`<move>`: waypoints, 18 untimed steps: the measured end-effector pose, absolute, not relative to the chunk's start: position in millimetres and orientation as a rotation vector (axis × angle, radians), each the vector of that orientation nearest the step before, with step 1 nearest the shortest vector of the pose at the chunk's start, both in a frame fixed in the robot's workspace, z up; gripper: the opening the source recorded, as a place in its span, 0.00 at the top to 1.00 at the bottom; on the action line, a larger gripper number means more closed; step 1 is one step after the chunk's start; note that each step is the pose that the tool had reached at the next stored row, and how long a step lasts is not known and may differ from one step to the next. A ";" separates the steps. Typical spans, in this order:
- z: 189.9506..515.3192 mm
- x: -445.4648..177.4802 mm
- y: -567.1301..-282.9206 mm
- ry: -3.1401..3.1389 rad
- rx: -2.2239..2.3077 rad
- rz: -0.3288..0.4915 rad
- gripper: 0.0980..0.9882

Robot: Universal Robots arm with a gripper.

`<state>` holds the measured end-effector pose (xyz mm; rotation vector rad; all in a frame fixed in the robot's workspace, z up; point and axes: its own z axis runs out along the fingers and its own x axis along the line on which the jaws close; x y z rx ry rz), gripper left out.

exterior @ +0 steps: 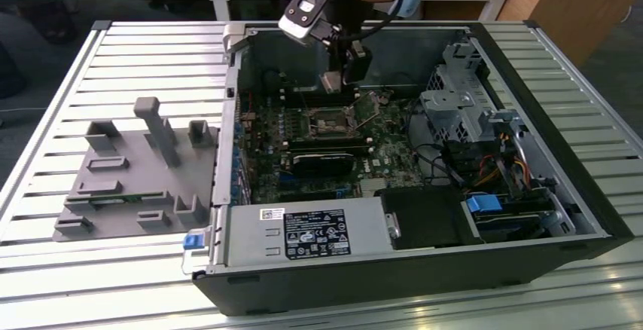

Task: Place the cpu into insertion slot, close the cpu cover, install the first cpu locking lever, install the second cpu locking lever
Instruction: 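Place the cpu into insertion slot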

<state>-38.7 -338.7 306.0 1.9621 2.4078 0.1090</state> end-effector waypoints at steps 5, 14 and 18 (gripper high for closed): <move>304.5 -38.7 -338.7 2.408 1.963 0.109 0.50; 302.0 -38.7 -338.7 2.408 1.963 0.108 0.50; 301.0 -38.7 -338.7 2.408 1.964 0.107 0.50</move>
